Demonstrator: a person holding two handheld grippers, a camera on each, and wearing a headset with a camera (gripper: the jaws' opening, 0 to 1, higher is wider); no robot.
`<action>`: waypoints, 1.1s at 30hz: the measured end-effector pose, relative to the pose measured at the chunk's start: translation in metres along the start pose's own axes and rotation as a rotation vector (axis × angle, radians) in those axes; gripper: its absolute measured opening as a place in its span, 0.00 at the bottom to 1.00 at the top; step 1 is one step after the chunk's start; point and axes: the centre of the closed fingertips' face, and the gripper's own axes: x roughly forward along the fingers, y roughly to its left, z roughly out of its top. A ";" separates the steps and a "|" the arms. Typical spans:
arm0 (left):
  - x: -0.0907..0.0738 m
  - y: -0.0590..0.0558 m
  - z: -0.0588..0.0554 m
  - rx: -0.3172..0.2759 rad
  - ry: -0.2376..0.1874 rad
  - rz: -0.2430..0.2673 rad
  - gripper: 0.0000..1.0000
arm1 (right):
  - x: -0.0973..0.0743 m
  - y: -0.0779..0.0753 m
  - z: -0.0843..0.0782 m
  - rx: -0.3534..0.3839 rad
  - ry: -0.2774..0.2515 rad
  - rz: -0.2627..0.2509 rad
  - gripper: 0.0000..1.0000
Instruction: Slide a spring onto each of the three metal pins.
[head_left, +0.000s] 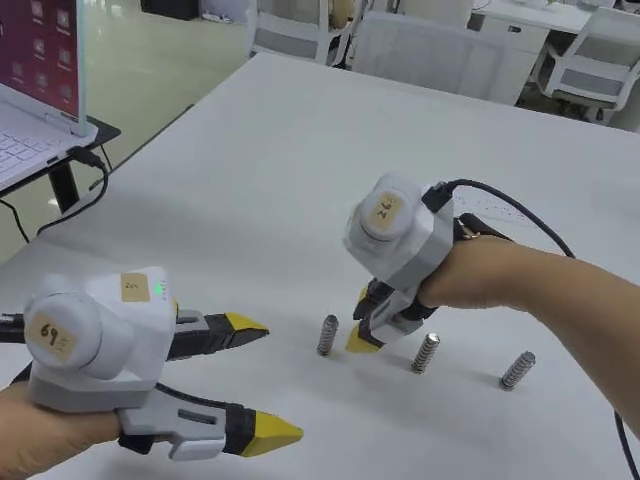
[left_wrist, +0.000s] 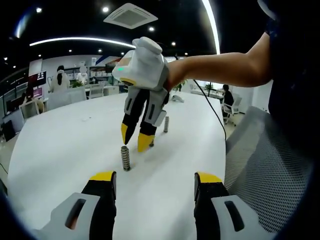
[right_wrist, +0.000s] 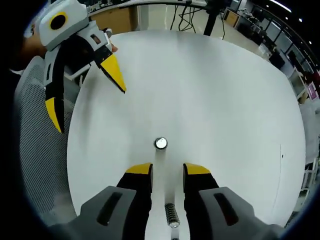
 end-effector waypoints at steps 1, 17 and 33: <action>0.000 0.000 0.001 0.000 -0.001 0.000 0.58 | -0.003 -0.001 -0.003 0.009 -0.004 -0.008 0.22; 0.006 -0.001 0.014 0.015 0.006 -0.015 0.58 | -0.033 -0.011 -0.051 0.124 -0.033 -0.082 0.24; 0.011 -0.004 0.017 0.029 0.025 -0.026 0.58 | -0.055 -0.019 -0.098 0.217 -0.039 -0.136 0.25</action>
